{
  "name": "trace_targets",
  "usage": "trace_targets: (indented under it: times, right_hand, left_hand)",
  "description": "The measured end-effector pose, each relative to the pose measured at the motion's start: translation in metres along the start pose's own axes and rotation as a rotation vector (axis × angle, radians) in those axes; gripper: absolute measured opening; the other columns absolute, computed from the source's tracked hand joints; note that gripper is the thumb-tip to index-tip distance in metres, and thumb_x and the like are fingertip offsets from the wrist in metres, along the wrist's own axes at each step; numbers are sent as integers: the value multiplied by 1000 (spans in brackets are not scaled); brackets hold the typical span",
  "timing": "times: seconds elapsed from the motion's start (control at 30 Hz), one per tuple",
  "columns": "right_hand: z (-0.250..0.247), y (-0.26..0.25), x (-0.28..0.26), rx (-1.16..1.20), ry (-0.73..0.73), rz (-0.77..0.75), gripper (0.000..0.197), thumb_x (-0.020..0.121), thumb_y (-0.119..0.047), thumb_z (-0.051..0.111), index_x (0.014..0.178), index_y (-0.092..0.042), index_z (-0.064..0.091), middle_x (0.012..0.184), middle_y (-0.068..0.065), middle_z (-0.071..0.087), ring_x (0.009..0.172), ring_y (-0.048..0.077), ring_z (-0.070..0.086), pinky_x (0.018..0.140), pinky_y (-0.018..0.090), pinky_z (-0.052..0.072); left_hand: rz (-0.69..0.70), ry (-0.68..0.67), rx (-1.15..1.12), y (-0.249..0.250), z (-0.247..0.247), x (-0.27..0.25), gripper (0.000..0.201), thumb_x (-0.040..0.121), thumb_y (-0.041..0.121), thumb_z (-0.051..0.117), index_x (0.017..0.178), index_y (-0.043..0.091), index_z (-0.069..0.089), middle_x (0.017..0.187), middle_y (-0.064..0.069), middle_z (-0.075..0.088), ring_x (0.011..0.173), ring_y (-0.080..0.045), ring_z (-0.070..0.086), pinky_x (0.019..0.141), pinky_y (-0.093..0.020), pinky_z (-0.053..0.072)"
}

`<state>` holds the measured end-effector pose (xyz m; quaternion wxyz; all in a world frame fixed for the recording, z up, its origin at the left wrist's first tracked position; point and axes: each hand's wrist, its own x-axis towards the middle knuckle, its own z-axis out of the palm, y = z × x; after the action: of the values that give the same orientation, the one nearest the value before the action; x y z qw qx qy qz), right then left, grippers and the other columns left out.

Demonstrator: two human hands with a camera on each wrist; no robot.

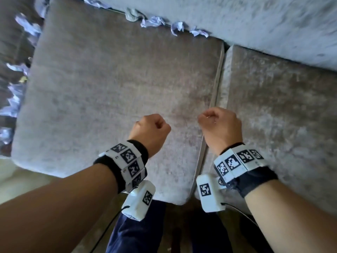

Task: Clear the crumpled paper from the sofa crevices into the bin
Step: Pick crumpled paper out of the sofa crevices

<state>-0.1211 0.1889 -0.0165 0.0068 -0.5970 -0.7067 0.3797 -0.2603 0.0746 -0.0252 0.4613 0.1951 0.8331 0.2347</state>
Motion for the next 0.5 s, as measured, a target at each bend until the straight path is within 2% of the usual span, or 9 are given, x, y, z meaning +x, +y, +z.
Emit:
trace_targets:
  times: [0.1, 0.23, 0.37, 0.43, 0.5]
  right_hand:
    - [3, -21, 16, 3, -4, -14, 14, 87, -30, 60, 88, -23, 72, 81, -9, 70, 76, 11, 66, 68, 26, 54]
    - [2, -32, 39, 10, -13, -41, 14, 89, -28, 59, 91, -23, 71, 82, -11, 69, 76, 8, 65, 66, 21, 50]
    - [2, -35, 70, 18, -46, -84, 16, 88, -27, 57, 95, -22, 70, 86, -10, 68, 80, 9, 64, 71, 24, 52]
    - [1, -35, 91, 20, -41, -101, 16, 88, -29, 57, 96, -24, 69, 95, -8, 68, 86, 11, 63, 75, 24, 50]
    - [1, -32, 111, 7, -44, -105, 15, 90, -31, 57, 99, -24, 67, 106, -5, 65, 92, 14, 62, 80, 28, 50]
  left_hand:
    - [23, 37, -9, 10, -17, 14, 20, 92, 27, 57, 73, 21, 58, 84, -6, 72, 81, -23, 72, 56, -26, 48]
    - [4, 44, -22, 22, -20, 25, 15, 94, 28, 54, 82, 21, 62, 92, 1, 70, 81, -22, 70, 52, -25, 44]
    - [-31, 50, 5, 33, -17, 38, 8, 94, 31, 55, 92, 29, 62, 98, 7, 67, 64, -14, 61, 49, -22, 39]
    - [-35, 63, 38, 45, -18, 53, 8, 93, 32, 56, 100, 32, 61, 104, 5, 68, 70, -14, 60, 52, -22, 38]
    - [-14, 93, 51, 57, -19, 73, 14, 92, 32, 57, 105, 35, 60, 110, 3, 68, 85, -20, 65, 59, -25, 45]
